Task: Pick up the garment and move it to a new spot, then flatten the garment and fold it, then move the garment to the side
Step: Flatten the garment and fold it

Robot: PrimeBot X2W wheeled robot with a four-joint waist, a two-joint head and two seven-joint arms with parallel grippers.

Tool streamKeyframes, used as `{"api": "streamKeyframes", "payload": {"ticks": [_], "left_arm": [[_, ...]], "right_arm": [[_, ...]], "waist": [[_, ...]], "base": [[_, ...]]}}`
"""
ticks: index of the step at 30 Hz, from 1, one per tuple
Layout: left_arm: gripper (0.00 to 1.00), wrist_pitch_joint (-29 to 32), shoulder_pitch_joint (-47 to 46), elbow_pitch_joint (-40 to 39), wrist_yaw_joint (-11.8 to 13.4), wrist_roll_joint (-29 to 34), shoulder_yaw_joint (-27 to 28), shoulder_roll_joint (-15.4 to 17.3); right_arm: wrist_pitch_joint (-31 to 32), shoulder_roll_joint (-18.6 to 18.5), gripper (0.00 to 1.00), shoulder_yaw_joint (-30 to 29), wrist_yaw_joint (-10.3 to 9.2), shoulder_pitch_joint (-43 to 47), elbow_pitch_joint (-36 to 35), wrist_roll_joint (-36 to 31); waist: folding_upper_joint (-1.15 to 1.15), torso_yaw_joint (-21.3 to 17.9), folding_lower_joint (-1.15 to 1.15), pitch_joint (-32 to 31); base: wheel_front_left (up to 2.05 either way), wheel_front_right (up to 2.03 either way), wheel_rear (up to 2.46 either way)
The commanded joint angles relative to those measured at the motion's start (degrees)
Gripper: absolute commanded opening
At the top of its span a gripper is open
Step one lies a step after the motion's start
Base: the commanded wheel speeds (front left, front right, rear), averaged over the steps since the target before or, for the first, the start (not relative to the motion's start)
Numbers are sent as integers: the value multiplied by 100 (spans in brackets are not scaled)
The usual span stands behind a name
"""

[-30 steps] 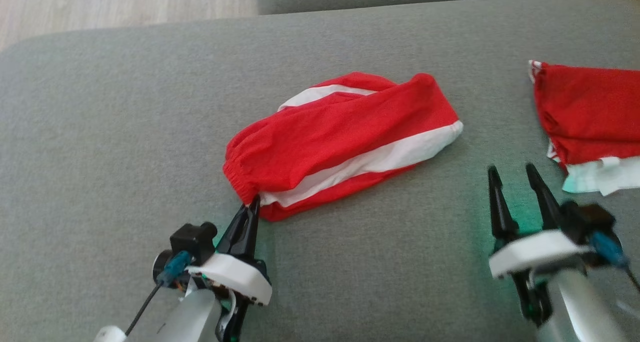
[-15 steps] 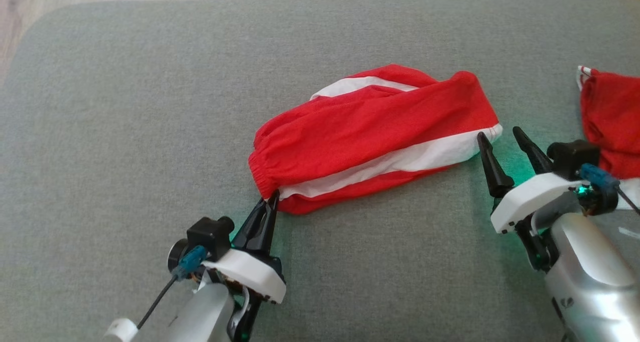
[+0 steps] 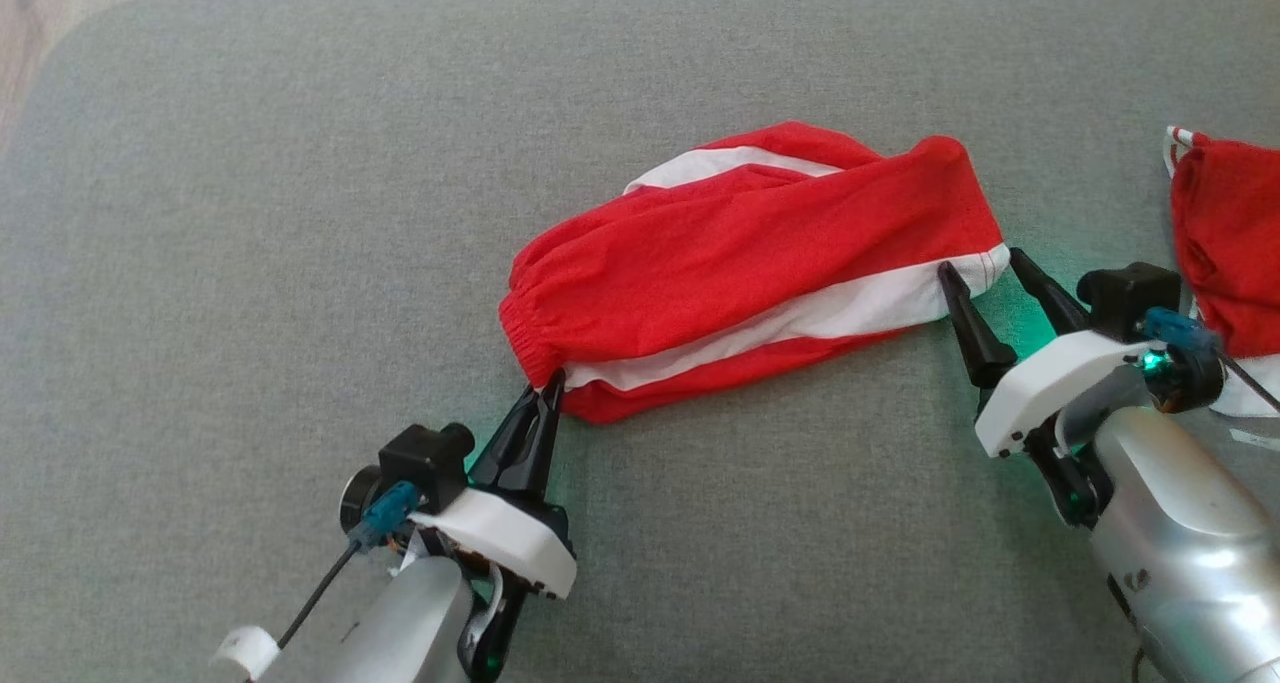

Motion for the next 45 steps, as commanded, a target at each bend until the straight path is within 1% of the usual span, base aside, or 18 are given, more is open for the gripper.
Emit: {"api": "streamKeyframes", "payload": {"ticks": [1, 8, 9, 10, 11, 12, 22, 28, 32, 37, 41, 45], "left_arm": [[0, -55, -233, -172, 9, -19, 137, 61], [0, -55, -252, -137, 9, -42, 92, 64], [0, -55, -255, -132, 9, -44, 95, 65], [0, -55, -260, -128, 9, -46, 97, 67], [0, -55, -262, -125, 9, -47, 101, 69], [0, -55, -264, -121, 9, -47, 103, 71], [0, -56, -192, -112, 9, -55, 167, 119], [0, -56, -86, -334, 9, 53, 346, 289], [0, -56, -38, -640, 11, 290, 473, 500], [0, -56, -128, -1154, 10, 553, 593, 824], [0, -56, -307, -1551, 10, 733, 611, 1171], [0, -48, -558, -1836, 10, 787, 536, 1516]], "right_arm": [[-81, -95, 100, 154, -4, -140, -64, 94], [-105, -228, 100, 589, -4, -292, 74, 553], [-117, -243, 95, 642, -4, -311, 87, 604], [-130, -257, 67, 694, -4, -331, 97, 652], [-144, -268, 28, 745, -4, -348, 106, 698], [-160, -279, 0, 795, -4, -363, 116, 741], [-299, -414, 0, 1172, -4, -367, 88, 1114], [-353, -581, 0, 1388, -4, -316, -248, 1404], [-312, -744, 0, 1577, -4, -363, -633, 1640], [-77, -983, 0, 1735, -4, -569, -1151, 1894], [221, -1126, 0, 1693, -4, -814, -1614, 2216], [512, -1266, 0, 1604, -4, -1135, -1959, 2310]], "waist": [[0, 11, 0, 12], [0, 48, 0, 40], [0, 49, 0, 44], [0, 49, 0, 47], [0, 48, 0, 45], [0, 45, 0, 43], [0, -56, 0, -135], [0, -231, 0, -391], [0, -378, 0, -636], [0, -529, 0, -973], [0, -640, 0, -1191], [0, -725, 0, -1344]], "base": [[0, 0, 0], [0, 0, 0], [0, 0, 0], [0, 0, 0], [0, 0, 0], [0, 0, 0], [0, 0, 0], [0, 0, 0], [0, 0, 0], [0, 0, 0], [0, 0, 0], [0, 0, 0]]}}
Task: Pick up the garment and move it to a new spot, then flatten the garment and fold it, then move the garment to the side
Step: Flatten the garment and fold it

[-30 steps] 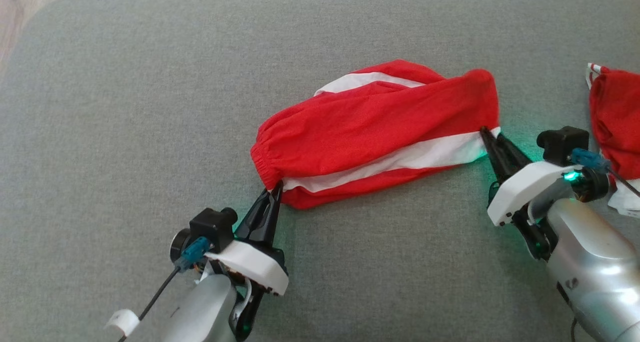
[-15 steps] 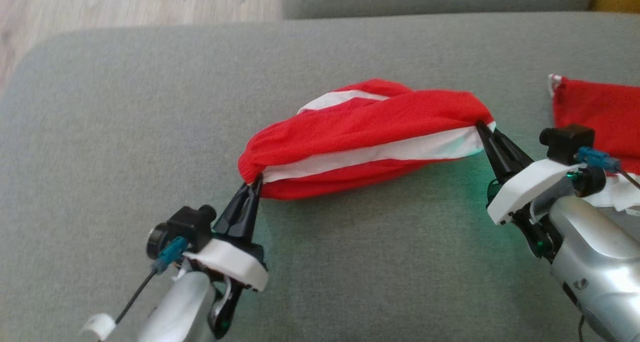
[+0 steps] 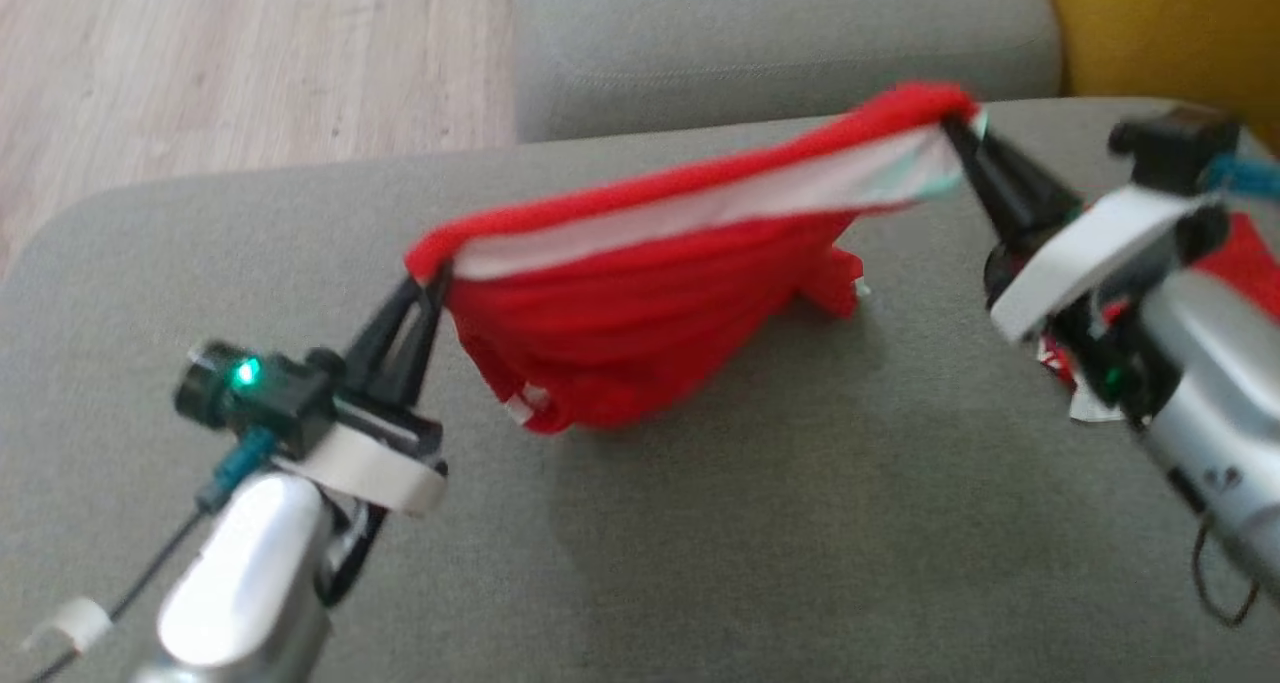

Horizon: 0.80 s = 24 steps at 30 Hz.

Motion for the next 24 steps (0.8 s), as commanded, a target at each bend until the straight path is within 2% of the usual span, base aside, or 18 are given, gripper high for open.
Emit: {"api": "streamKeyframes", "payload": {"ticks": [1, 12, 20, 24], "left_arm": [[0, -34, -497, -270, 10, 28, 179, 268], [0, 205, -1405, -1116, 18, -106, 334, 741], [0, 514, -1280, -1763, 119, -255, 425, 873], [0, 785, -1054, -2023, 154, -416, 410, 935]], "right_arm": [[63, -179, 0, -101, -5, -288, -225, -20], [678, -211, 0, -990, -5, -702, -799, -365], [1364, -44, 0, -1788, -5, -346, -1455, -830], [1934, 184, 0, -2395, -5, 63, -1912, -1335]], "waist": [[0, -77, 1, -102], [0, -211, 1, -418], [0, -338, 1, -429], [0, -394, 1, -285]], "base": [[0, 0, 0], [0, 0, 0], [0, 0, 0], [0, 0, 0]]}}
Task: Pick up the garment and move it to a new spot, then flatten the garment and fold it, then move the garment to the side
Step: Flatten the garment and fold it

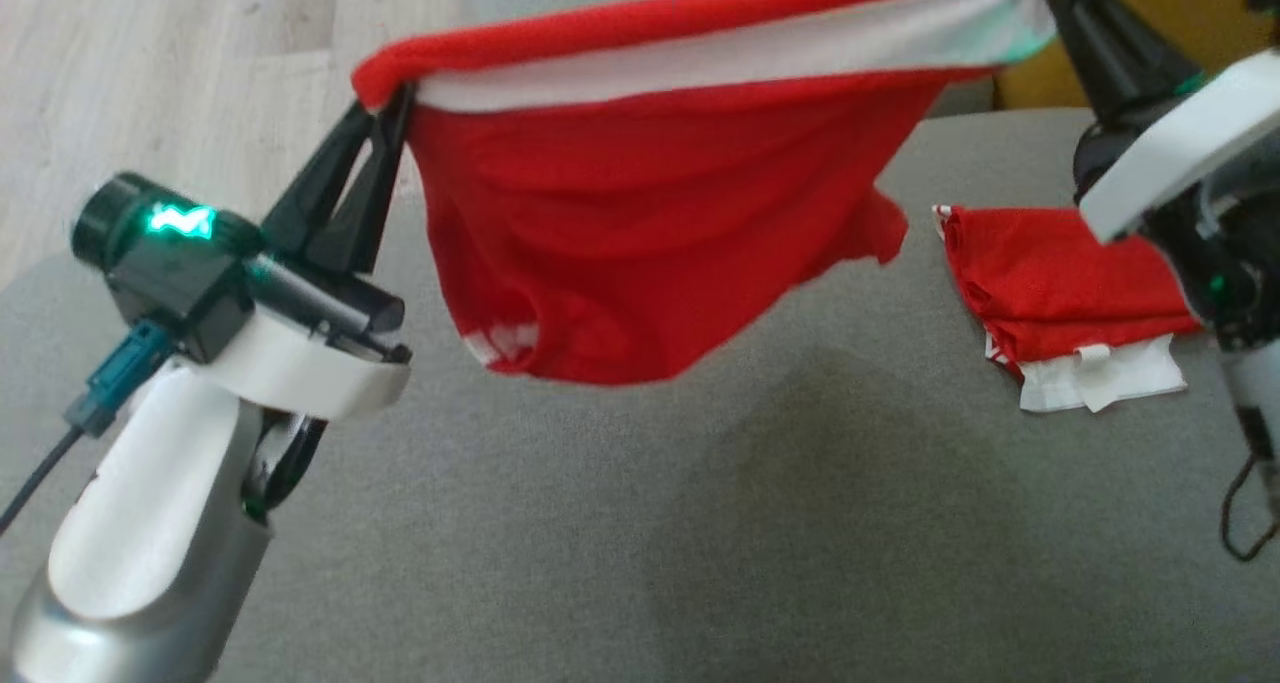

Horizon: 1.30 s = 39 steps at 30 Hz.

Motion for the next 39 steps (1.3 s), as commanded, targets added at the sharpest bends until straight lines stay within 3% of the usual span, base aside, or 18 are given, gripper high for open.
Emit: {"api": "streamKeyframes", "payload": {"ticks": [1, 6, 12, 17, 25, 32, 39], "left_arm": [[0, 34, -280, -185, 41, -27, 272, 260], [0, 273, -490, -77, -8, -244, 199, 277], [0, 329, -1720, 667, -87, -340, -116, 352], [0, 23, -3205, 1869, -99, -535, -474, 330], [0, -750, -5154, 3546, -101, -689, -735, 179], [0, -847, -5140, 3527, -101, -1232, -1007, 15], [0, -849, -4243, 3209, -102, -1342, -1250, -4]], "right_arm": [[67, 48, 0, -94, -5, -88, -218, -82], [611, 371, 0, -540, -5, 35, -518, -504], [743, 612, 0, -616, -5, -793, -256, -880], [163, 803, 0, -328, -5, -2108, 846, -1272], [-1450, 1342, 0, -120, -5, -4038, 2820, -1749], [-2180, 1741, 0, 45, -5, -4333, 4300, -1700], [-2072, 1746, 0, 665, -5, -3818, 5134, -1551]], "waist": [[0, -9, 0, 74], [0, 11, 0, 562], [0, 60, 0, 1679], [0, 91, 0, 2474], [0, 163, 0, 3204], [0, 244, 0, 3458], [0, 327, 0, 3339]], "base": [[0, 0, 0], [0, 0, 0], [0, 0, 0], [0, 0, 0], [0, 0, 0], [0, 0, 0], [0, 0, 0]]}}
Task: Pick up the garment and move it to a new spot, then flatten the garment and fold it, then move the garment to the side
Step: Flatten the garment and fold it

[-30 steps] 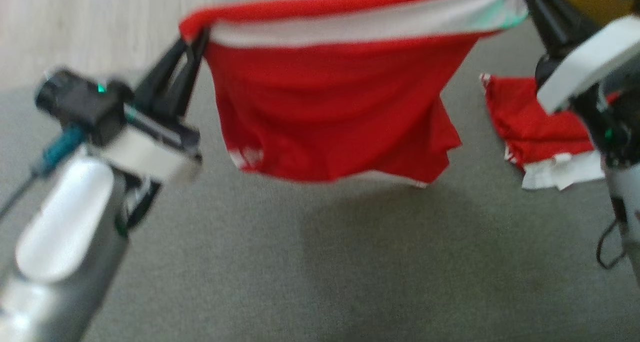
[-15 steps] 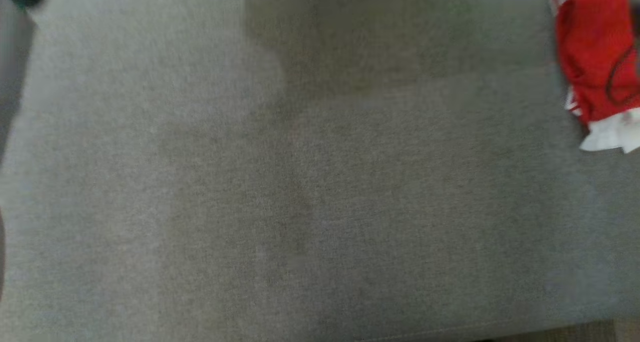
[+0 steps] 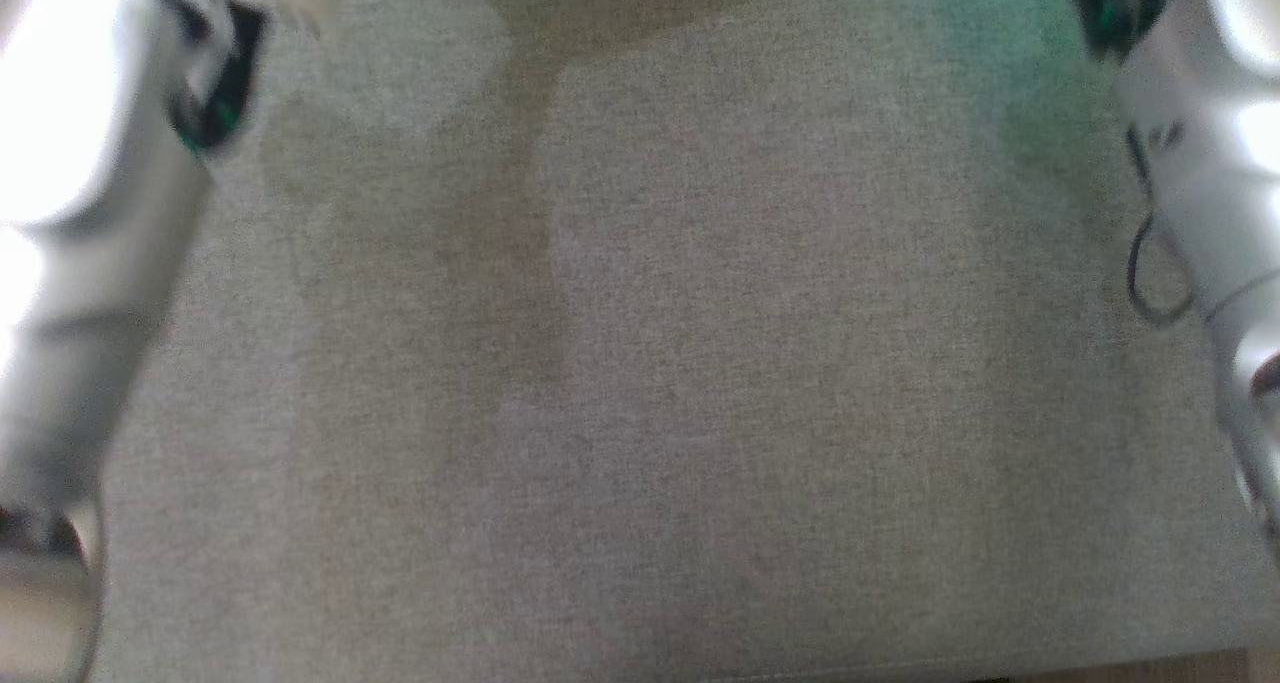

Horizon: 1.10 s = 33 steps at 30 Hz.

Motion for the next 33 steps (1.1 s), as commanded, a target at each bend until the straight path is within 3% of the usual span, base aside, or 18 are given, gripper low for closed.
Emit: {"api": "streamKeyframes", "payload": {"ticks": [1, 7, 17, 25, 33], "left_arm": [[0, -23, -34, -237, 10, -49, 134, 209], [0, -23, 1165, -654, 10, -130, -356, 262], [0, -23, 2364, -999, 10, -427, -1323, 513], [0, -23, 2676, -964, 10, -416, -2018, 650], [0, -24, 3199, -1111, 10, -387, -2199, 724]], "right_arm": [[65, 42, 0, 73, -5, 139, -69, 89], [617, -218, 0, 406, -5, 921, -4, 886], [2040, -1057, 0, 1631, -5, 1989, -766, 1838], [2436, -1480, 0, 2122, -5, 2361, -1301, 2533], [2764, -1901, 0, 2610, -5, 2848, -1779, 3105]], "waist": [[0, 33, 0, -96], [0, 180, 0, -567], [0, 341, 0, -1284], [0, 400, 0, -1717], [0, 339, 0, -2247]], "base": [[0, 0, 0], [0, 0, 0], [0, 0, 0], [0, 0, 0], [0, 0, 0]]}}
